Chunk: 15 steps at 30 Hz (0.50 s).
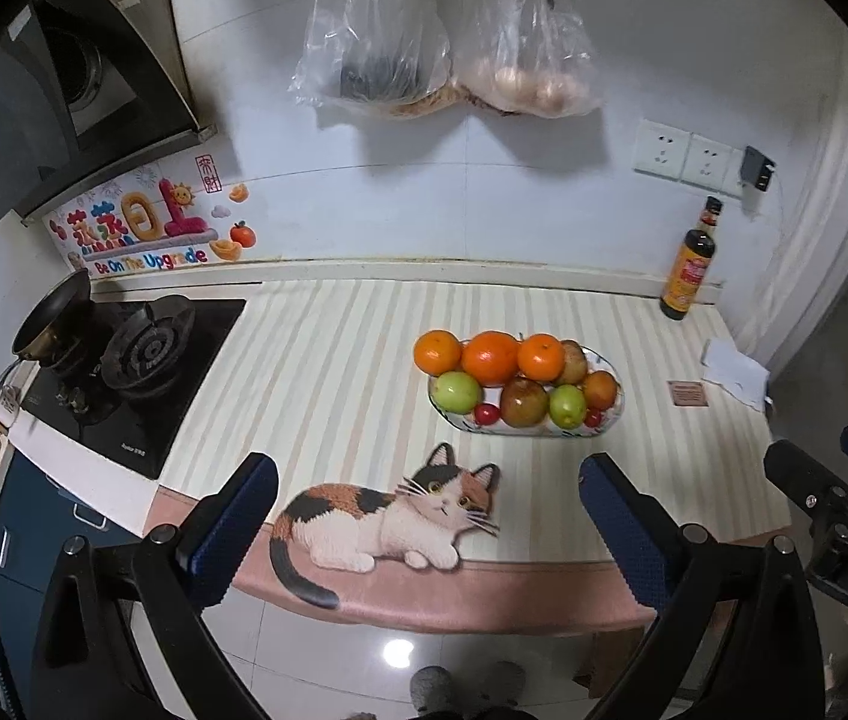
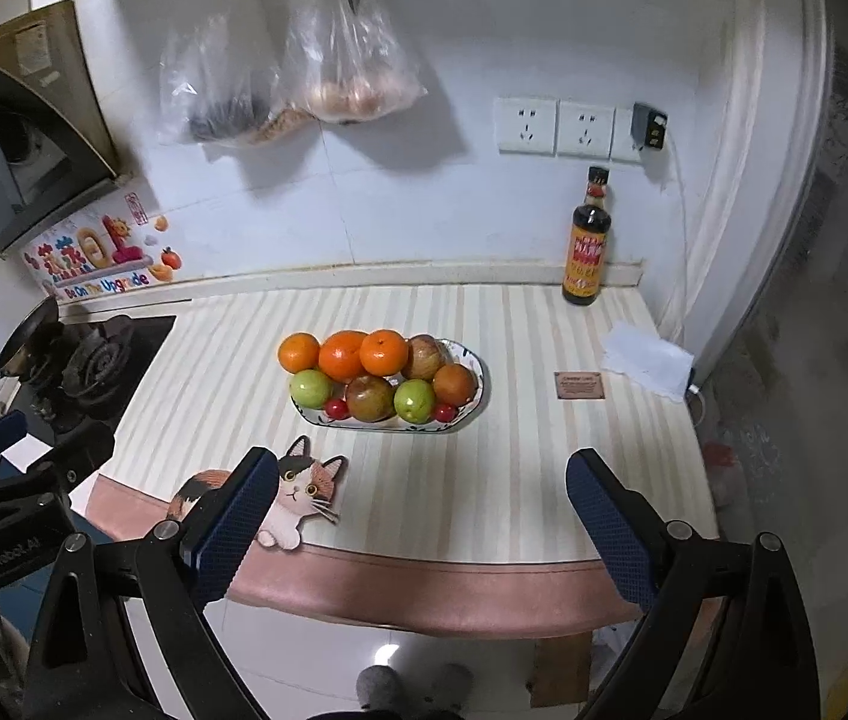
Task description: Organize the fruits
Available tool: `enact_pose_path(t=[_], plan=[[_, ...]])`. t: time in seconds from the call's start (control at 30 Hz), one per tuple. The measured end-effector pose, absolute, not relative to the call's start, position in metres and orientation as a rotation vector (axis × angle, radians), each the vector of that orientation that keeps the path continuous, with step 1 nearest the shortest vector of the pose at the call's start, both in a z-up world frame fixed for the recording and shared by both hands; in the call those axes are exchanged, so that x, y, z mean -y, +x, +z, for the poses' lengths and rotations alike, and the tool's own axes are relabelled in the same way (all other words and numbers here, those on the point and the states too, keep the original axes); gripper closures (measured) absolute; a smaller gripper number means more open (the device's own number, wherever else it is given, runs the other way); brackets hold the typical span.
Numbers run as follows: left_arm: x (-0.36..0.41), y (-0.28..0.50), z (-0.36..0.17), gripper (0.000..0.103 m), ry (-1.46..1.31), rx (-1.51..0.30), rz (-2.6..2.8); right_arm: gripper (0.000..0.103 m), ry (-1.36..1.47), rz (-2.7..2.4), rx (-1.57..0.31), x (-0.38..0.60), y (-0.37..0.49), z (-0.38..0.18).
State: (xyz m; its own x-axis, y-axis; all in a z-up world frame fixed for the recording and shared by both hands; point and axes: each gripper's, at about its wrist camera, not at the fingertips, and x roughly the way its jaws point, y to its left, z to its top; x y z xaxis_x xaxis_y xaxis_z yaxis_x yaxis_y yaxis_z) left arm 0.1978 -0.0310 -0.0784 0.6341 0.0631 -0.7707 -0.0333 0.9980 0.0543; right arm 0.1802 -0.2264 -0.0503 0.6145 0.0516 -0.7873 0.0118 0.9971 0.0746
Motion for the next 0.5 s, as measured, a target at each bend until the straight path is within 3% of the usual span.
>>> enact_pose_path(t=[0.5], plan=[[0.032,0.241,-0.105,0.0,0.032,-0.937,0.053,0.004,0.075,0.0,-0.983,0.231,0.234,-0.083]])
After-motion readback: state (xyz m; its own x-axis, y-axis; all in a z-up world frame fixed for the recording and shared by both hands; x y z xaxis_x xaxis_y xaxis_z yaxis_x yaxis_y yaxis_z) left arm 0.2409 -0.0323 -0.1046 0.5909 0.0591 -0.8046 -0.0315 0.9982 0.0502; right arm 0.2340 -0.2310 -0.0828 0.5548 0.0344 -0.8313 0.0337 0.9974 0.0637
